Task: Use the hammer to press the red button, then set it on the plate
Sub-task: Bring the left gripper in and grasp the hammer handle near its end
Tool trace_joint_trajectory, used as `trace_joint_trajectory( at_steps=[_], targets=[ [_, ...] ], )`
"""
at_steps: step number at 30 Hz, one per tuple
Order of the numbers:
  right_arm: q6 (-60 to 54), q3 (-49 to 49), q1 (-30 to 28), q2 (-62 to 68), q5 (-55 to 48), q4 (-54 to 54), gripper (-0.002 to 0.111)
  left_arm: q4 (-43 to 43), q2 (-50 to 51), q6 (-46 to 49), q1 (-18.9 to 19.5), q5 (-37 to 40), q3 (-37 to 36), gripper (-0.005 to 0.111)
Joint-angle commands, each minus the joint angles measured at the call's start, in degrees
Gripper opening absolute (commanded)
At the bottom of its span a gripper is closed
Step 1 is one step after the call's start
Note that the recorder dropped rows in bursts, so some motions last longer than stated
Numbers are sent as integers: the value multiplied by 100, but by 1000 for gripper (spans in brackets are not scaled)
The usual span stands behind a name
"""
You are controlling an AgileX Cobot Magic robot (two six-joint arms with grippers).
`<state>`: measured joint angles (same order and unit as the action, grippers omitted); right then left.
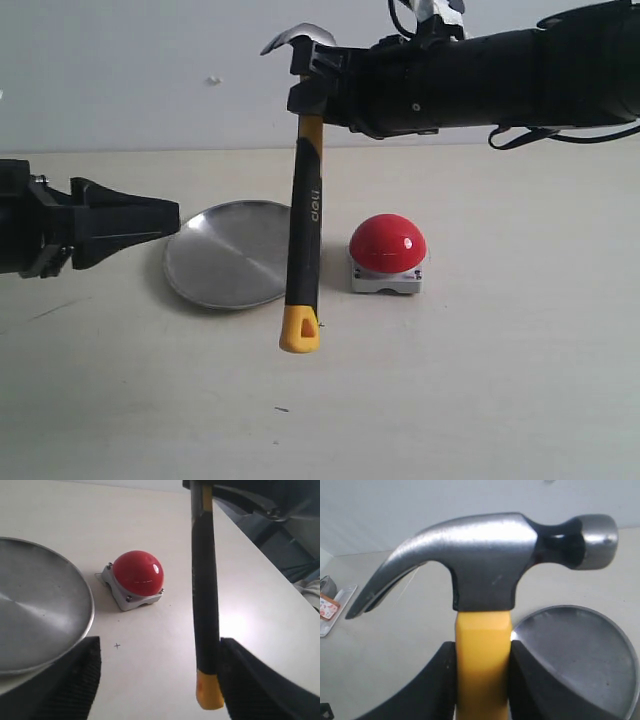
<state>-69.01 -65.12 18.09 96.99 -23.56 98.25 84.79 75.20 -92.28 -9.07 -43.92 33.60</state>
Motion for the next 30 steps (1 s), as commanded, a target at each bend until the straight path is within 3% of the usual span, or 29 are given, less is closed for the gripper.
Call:
trace_joint_trajectory(
  at_steps=[1, 3, 8, 17, 30],
  targets=[
    [71, -167, 255, -76, 372, 170, 0, -151, 290, -31, -487, 149, 216, 65],
    [71, -180, 292, -76, 404, 170, 0, -180, 607, 40, -871, 453, 422, 65],
    [71, -180, 292, -76, 404, 170, 0, -554, 1147, 406, -1264, 564, 697, 65],
    [71, -178, 292, -76, 379, 170, 0, -704, 1962, 620, -1745, 544, 1339, 65],
    [54, -178, 292, -76, 379, 170, 0, -635, 2483, 620, -1904, 550, 1658, 65]
  ],
)
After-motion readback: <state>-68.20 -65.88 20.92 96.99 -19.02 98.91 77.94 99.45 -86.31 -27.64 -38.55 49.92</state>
